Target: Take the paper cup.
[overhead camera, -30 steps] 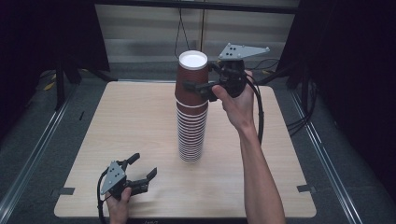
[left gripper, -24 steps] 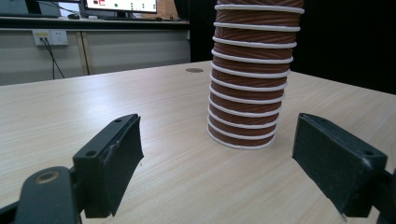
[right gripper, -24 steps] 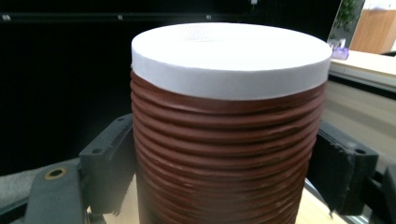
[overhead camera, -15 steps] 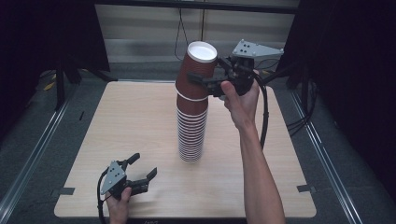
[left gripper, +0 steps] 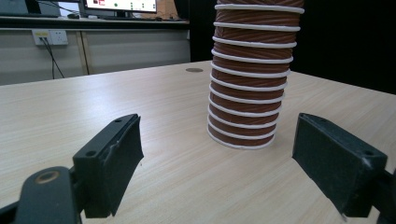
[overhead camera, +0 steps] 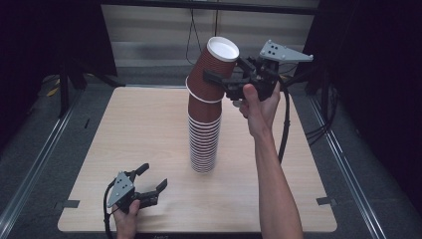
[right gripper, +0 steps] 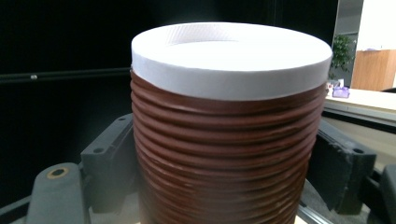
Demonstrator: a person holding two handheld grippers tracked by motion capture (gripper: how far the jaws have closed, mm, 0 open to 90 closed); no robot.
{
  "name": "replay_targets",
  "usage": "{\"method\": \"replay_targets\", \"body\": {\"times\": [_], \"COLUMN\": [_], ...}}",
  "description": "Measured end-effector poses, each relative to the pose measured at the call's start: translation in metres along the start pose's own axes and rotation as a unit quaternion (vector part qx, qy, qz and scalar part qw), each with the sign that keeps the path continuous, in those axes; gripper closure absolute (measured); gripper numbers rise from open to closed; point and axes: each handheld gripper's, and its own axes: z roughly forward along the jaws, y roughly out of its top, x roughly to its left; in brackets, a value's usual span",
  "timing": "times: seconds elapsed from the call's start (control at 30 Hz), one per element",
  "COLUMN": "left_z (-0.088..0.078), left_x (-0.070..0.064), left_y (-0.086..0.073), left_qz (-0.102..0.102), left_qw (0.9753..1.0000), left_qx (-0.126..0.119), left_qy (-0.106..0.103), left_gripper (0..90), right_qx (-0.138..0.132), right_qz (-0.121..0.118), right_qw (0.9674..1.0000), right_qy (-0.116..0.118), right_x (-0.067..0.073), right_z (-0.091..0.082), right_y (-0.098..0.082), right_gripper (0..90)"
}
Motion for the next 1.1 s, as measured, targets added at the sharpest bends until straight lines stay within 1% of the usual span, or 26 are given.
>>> {"method": "replay_targets", "body": {"times": [0.1,0.2,0.37,0.47,0.53,0.8,1.03,1.1], "left_z": [0.0,0.0,0.0,0.0,0.0,0.0,0.0,0.0], "left_x": [0.0,0.0,0.0,0.0,0.0,0.0,0.0,-0.001], "left_y": [0.0,0.0,0.0,0.0,0.0,0.0,0.0,0.0], "left_qz": [0.0,0.0,0.0,0.0,0.001,0.001,0.001,0.002], "left_qw": [1.0,1.0,1.0,1.0,1.0,1.0,1.0,1.0], "left_qx": [0.0,0.0,-0.001,0.0,0.0,0.0,0.001,0.0], "left_qy": [0.0,0.0,0.0,0.0,0.001,0.001,0.002,0.002], "left_gripper": [15.7,15.7,15.6,15.6,15.6,15.6,15.6,15.6], "right_qx": [-0.01,-0.011,-0.027,-0.029,-0.035,-0.042,-0.045,-0.044], "right_qz": [0.003,0.0,-0.004,-0.003,-0.004,-0.003,-0.004,-0.004], "right_qw": [0.9999,0.9999,0.9996,0.9996,0.9994,0.999,0.9986,0.9982], "right_qy": [0.001,0.002,-0.002,-0.002,-0.004,-0.013,-0.03,-0.041], "right_x": [-0.001,-0.001,0.001,0.001,0.001,0.001,-0.002,-0.004], "right_z": [-0.002,-0.004,-0.009,-0.011,-0.015,-0.027,-0.042,-0.047], "right_y": [0.001,0.002,0.005,0.006,0.007,0.01,0.013,0.012], "right_gripper": [18.8,18.9,18.9,19.0,19.0,19.0,19.0,18.9]}}
